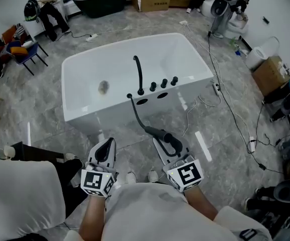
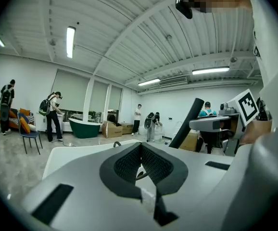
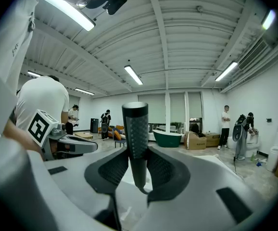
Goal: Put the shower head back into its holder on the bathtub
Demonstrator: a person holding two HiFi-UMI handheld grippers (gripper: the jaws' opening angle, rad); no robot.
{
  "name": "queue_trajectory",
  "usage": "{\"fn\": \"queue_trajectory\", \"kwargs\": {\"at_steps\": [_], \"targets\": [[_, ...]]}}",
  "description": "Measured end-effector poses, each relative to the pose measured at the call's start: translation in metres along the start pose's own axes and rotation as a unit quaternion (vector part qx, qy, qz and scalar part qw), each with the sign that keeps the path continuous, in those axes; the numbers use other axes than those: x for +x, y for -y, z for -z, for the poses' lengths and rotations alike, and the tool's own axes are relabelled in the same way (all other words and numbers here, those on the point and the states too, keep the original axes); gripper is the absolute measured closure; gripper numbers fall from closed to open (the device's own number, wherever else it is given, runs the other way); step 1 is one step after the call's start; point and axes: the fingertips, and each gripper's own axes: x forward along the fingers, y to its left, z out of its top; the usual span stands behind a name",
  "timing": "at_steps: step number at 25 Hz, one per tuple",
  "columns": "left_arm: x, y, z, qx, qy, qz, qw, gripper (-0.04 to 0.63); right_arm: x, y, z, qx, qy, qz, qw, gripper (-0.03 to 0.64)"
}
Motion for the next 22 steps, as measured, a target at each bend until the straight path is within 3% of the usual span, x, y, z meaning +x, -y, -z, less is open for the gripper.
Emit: {"fn": "queue_trajectory", "kwargs": {"at_steps": [22], "targets": [[0.006,-0.027,-0.013,0.014,0.016,0.019,0.9996,0.584,0.015,0.011,-0.007,0.053,0.019,0.035,0.998,0.486]]}}
